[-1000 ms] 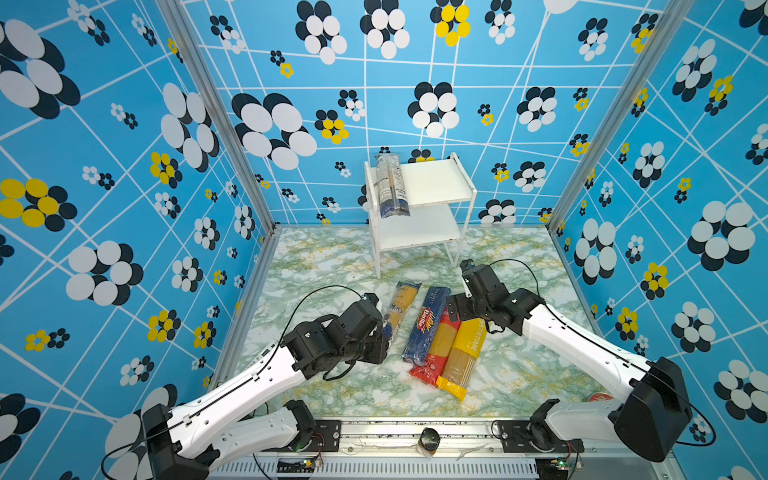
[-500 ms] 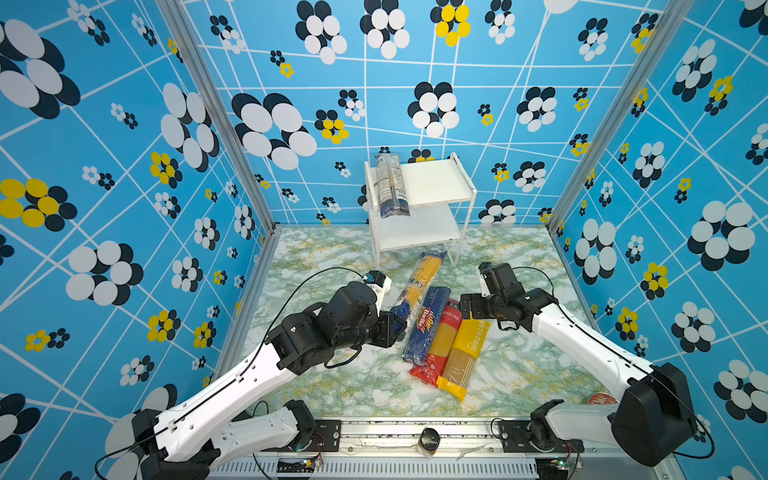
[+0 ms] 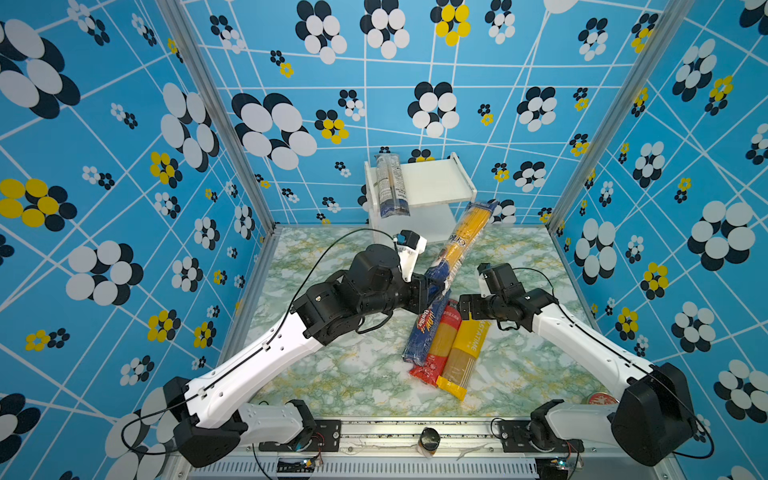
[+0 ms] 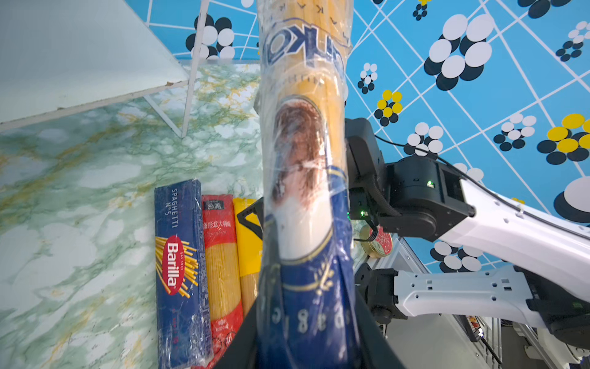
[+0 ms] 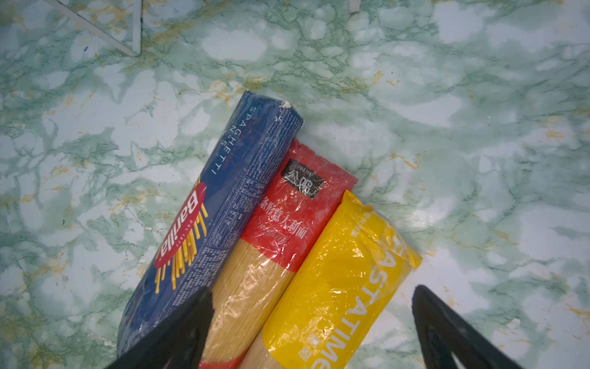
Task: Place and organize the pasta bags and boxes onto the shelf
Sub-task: 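Lift the Ankara bag upright and carry it toward the shelf with the left gripper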
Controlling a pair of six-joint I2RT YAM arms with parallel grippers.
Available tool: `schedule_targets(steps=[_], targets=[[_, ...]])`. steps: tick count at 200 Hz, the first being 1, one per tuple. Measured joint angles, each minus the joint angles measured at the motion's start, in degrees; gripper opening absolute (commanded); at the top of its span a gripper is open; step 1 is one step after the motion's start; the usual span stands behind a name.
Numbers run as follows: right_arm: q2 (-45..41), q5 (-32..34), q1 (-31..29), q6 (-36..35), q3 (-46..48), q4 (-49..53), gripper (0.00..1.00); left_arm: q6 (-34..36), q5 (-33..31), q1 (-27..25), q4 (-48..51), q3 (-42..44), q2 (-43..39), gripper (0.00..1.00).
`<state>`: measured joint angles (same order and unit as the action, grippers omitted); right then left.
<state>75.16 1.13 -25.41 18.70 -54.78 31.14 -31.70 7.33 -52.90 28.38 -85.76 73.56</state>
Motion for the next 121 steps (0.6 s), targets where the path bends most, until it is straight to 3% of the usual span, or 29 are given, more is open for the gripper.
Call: schedule_targets(steps=[69, 121], targets=[[0.0, -0.6, 0.0, 0.0, 1.3, 0.0, 0.99, 3.2, -4.0, 0.0, -7.1, -11.3, 10.6, 0.0], [0.0, -0.7, 0.0, 0.2, 1.7, 0.0, 0.99, 6.4, -15.9, -0.1, -9.4, -24.4, 20.9, 0.0]])
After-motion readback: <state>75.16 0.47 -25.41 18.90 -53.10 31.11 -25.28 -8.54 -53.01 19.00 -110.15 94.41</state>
